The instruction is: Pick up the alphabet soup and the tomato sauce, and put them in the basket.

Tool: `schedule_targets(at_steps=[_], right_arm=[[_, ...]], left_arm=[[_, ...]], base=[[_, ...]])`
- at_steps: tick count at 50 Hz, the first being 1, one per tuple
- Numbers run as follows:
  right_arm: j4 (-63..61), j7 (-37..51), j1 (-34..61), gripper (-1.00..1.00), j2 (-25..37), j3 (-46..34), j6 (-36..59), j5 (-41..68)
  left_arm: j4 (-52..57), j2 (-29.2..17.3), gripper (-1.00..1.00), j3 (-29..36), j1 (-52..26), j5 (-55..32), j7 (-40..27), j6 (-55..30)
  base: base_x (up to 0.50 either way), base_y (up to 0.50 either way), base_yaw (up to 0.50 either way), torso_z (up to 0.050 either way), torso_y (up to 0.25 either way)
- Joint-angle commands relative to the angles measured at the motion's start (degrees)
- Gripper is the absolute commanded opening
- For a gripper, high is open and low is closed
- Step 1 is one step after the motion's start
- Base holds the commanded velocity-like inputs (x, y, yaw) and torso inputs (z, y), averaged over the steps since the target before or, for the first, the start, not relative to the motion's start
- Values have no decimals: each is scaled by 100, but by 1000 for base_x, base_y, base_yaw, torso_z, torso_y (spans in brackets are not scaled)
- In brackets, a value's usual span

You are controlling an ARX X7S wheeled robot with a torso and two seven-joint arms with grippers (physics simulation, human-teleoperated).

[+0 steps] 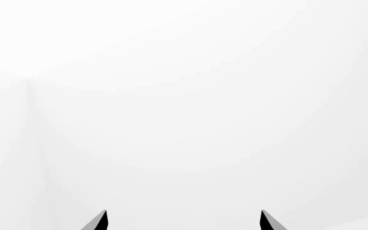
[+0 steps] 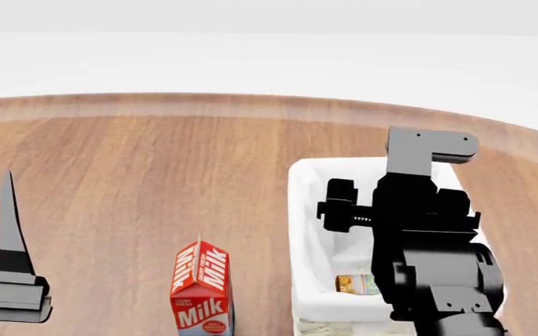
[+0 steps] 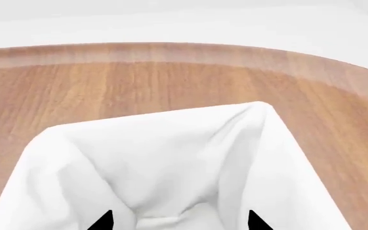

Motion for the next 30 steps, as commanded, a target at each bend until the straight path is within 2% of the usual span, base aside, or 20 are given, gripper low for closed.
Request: schedule_targets(at_steps=[1, 8, 30], right_arm=[[-1073, 316, -69, 100, 280, 120, 355, 156], [-2335, 695, -193, 100, 564, 295, 903, 522], [-5228, 1574, -700, 100, 1264, 813, 2259, 1808]], left_arm=[[-11, -9, 100, -3, -9, -26, -10, 6], [11, -22, 100, -8, 0, -31, -20, -5], [92, -43, 100, 31, -83, -38, -13, -126]], base=[[0, 0, 0, 0, 0], [0, 0, 0, 0, 0], [0, 0, 0, 0, 0]])
